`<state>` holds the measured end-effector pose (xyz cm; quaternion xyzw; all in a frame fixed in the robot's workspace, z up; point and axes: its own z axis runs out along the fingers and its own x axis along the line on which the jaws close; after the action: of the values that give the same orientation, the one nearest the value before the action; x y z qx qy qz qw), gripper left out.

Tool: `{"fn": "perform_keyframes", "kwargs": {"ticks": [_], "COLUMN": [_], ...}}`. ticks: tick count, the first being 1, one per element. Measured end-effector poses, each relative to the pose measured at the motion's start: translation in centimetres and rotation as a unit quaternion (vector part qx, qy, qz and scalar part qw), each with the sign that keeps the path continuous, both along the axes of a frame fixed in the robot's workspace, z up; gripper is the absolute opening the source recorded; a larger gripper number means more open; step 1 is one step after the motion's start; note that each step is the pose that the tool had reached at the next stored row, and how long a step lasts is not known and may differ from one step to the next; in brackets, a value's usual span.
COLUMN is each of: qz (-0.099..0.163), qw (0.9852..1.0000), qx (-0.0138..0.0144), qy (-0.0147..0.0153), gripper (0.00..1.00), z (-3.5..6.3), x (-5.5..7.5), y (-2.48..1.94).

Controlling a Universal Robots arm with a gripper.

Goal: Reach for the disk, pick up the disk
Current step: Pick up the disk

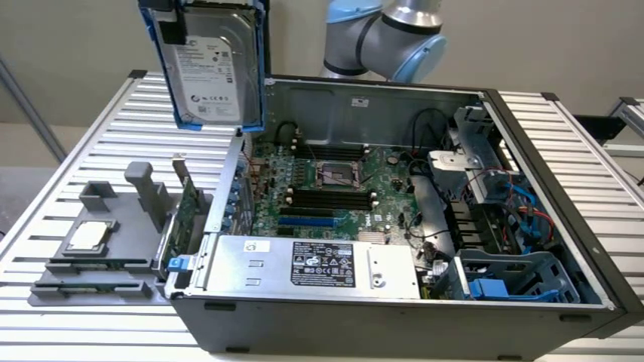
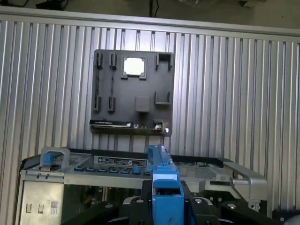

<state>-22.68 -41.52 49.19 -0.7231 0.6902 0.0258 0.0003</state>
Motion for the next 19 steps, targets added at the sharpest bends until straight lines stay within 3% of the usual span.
{"fn": "perform_keyframes", "kwargs": {"ticks": [19], "qz": [0.0], "qw": [1.0], "qx": [0.0], "qy": [0.0002], "gripper": [0.33], "z": [0.01], "x": [8.1], "y": [-3.18]}}
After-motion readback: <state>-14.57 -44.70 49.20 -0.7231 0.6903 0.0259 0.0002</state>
